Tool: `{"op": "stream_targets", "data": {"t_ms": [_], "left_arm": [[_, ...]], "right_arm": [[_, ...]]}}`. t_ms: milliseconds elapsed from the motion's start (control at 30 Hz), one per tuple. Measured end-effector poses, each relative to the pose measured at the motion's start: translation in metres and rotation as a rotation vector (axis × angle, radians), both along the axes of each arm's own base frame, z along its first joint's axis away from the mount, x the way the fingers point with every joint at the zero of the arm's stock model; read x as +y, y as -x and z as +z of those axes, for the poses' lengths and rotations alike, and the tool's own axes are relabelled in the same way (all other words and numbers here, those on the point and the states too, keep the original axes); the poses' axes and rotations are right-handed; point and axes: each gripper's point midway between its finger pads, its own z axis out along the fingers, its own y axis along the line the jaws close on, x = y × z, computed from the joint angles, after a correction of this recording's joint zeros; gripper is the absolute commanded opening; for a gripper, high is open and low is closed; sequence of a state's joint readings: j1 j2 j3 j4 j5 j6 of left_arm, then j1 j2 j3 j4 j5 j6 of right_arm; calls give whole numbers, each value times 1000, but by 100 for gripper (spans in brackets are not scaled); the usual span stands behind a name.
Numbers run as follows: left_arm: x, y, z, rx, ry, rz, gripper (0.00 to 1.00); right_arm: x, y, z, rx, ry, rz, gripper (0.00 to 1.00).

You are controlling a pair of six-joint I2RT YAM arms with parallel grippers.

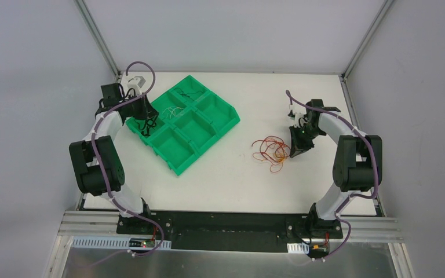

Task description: Untangle the cables

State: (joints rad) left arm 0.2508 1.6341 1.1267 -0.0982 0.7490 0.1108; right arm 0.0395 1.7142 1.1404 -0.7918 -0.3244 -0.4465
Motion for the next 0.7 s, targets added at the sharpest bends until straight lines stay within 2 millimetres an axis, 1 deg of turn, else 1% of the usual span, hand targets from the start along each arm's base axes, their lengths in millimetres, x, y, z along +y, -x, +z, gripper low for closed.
{"op": "stream_targets", "data": {"t_ms": [67, 133, 233, 300, 333, 400, 467, 533, 567, 633, 667, 700], "left_arm": [[-4, 3, -1, 3, 9, -28, 23], [-6, 4, 1, -7, 10, -46, 32], [-9, 10, 8, -18, 6, -67, 56], [-8, 16, 18, -30, -2, -70, 68], [-9, 19, 26, -44, -7, -72, 72], [-9, 23, 51, -92, -14, -76, 80], [-14, 27, 79, -155, -15, -95, 83], [-21, 32, 112, -233, -23, -118, 83], [-32, 36, 127, -271, -27, -148, 83], [-60, 44, 150, -329, -29, -222, 82], [-79, 49, 156, -347, -25, -270, 82], [-100, 55, 159, -353, -17, -322, 82]], "right_arm": [[0, 0, 0, 1, -4, -1, 0], [1, 1, 0, 3, -9, -2, 0], [3, 2, 1, 9, -25, 0, 0], [6, 3, 3, 14, -40, 0, 0], [8, 4, 4, 17, -54, 1, 0], [14, 7, 8, 21, -88, 3, 0], [22, 9, 17, 15, -142, 6, 0], [34, 11, 32, -5, -216, 9, 0], [39, 12, 41, -17, -252, 11, 0], [49, 13, 60, -51, -317, 19, 0], [53, 12, 71, -73, -344, 22, 3], [56, 11, 80, -98, -361, 25, 13]]}}
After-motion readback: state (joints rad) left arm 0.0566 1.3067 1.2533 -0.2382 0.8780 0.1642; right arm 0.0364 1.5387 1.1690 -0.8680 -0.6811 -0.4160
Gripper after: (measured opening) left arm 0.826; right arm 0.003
